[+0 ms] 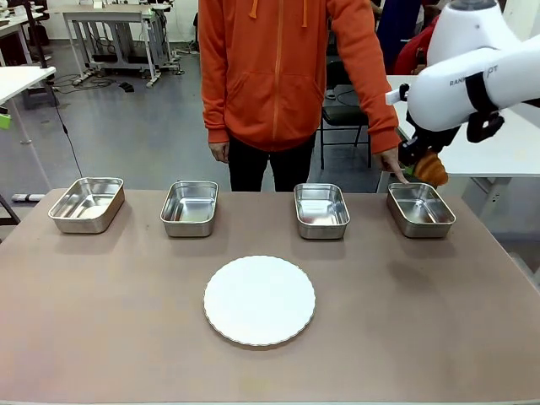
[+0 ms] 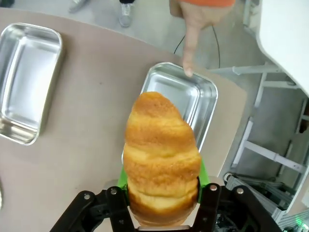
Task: Place the bread in the container.
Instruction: Place the Butter Roll into the Airtight Container indicated by the human.
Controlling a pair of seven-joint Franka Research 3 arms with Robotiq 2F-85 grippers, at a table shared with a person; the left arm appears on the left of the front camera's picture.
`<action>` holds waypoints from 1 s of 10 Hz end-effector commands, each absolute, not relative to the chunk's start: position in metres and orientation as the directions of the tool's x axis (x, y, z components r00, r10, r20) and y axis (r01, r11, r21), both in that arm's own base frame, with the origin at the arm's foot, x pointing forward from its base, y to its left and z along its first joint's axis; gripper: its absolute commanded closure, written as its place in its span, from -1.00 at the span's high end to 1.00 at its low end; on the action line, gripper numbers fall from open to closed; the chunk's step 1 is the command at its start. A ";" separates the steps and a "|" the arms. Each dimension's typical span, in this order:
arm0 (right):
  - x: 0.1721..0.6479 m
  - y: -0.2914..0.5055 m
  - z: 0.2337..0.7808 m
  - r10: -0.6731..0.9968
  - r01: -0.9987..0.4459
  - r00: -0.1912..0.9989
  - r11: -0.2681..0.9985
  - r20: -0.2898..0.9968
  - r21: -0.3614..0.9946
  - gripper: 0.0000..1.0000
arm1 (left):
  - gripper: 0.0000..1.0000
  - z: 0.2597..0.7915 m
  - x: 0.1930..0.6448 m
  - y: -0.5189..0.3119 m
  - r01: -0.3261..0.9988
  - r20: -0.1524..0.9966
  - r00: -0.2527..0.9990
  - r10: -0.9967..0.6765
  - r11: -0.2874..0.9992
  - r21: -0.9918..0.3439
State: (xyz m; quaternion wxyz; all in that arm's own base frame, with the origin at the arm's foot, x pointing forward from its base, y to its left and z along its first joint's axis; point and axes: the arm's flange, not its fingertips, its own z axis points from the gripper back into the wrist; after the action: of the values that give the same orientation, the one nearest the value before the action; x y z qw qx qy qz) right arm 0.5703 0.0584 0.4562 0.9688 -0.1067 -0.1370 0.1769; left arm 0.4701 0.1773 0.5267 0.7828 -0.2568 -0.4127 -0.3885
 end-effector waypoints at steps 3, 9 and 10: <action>0.584 0.034 0.419 0.292 -0.241 0.925 0.946 0.243 -0.219 0.18 | 1.00 0.529 0.469 0.176 0.824 0.849 0.351 -0.395 0.562 -0.079; 0.603 0.019 0.376 0.244 -0.201 0.936 0.962 0.255 -0.182 0.18 | 1.00 0.529 0.469 0.176 0.824 0.849 0.351 -0.395 0.562 -0.079; 0.604 0.018 0.374 0.238 -0.195 0.937 0.964 0.257 -0.181 0.18 | 1.00 0.529 0.469 0.176 0.824 0.849 0.351 -0.395 0.562 -0.079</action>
State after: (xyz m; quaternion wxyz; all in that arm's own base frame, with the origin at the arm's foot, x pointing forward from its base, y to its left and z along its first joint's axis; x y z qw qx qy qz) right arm 0.5992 0.0204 0.3719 0.9801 -0.0806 -0.1284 0.1282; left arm 0.4702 0.1773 0.5266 0.7828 -0.2568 -0.4127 -0.3885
